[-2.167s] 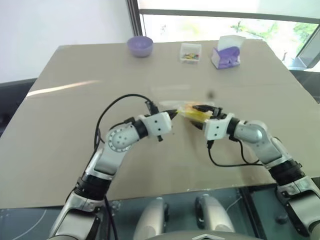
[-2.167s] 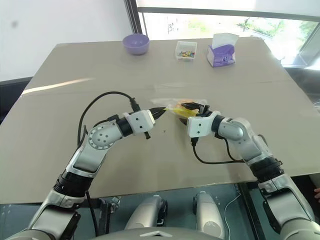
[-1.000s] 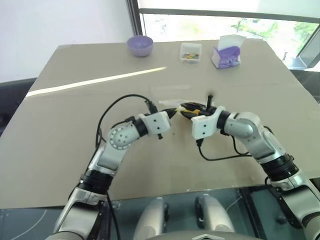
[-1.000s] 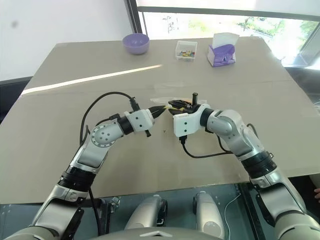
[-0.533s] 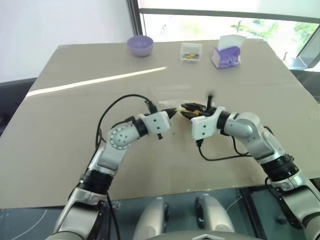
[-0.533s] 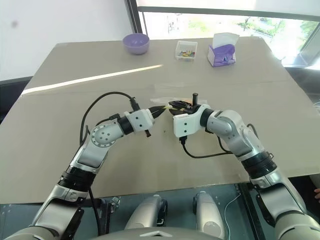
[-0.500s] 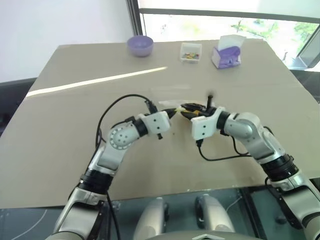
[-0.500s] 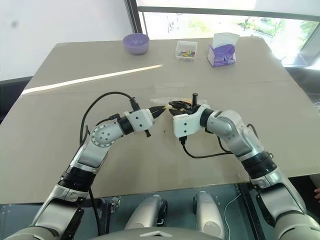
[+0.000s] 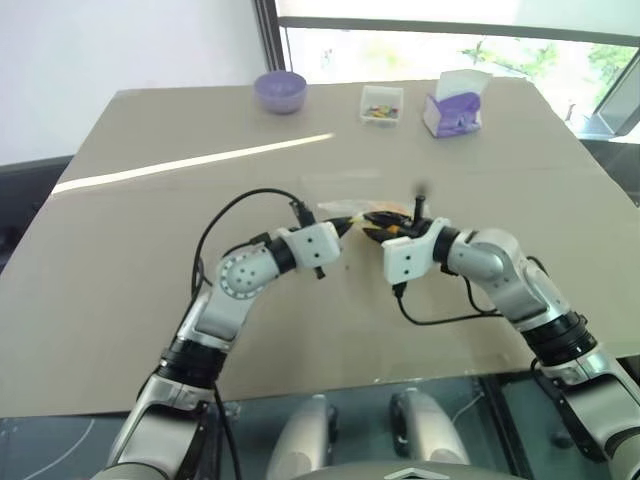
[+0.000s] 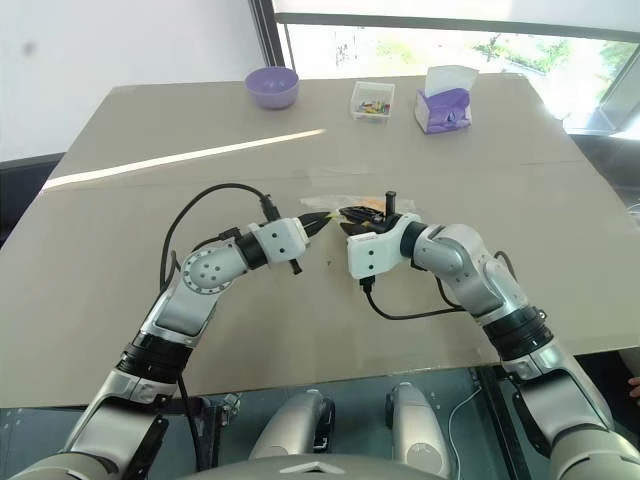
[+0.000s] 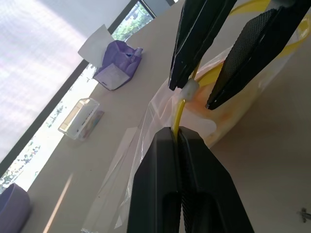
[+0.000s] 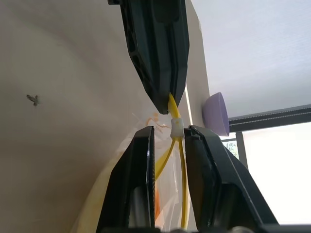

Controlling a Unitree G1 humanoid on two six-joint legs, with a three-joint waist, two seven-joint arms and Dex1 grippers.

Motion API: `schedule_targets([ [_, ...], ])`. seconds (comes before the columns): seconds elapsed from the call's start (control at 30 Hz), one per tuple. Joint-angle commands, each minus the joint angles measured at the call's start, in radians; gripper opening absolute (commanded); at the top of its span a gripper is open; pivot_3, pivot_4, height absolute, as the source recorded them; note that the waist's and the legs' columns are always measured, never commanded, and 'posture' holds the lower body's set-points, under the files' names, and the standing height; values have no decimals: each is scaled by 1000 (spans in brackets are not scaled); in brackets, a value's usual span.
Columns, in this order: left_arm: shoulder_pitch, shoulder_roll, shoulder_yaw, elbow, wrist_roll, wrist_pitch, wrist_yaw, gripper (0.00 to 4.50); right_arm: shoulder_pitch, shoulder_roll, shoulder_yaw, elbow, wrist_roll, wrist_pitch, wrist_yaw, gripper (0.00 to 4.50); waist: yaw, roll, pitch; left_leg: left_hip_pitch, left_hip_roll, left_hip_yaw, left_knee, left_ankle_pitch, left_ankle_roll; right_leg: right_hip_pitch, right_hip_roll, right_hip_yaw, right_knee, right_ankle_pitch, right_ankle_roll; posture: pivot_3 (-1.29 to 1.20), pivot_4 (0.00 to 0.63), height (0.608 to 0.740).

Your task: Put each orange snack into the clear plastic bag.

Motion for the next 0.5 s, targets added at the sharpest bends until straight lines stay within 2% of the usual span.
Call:
schedule_targets([
  [0.03,-11,-2,15,-36,-22,-6,3,0,-15,3,-7,-7,2,-14,-15,1051,0,0,0,0,0,0,0,0,0,0,0,0,0,0,0,0,150,740],
  [0.5,-10,-5,14,-37,-15,-6,9,0,-24,10,-11,-5,0,-16,-26,1051,0,0,0,0,0,0,0,0,0,0,0,0,0,0,0,0,150,740],
])
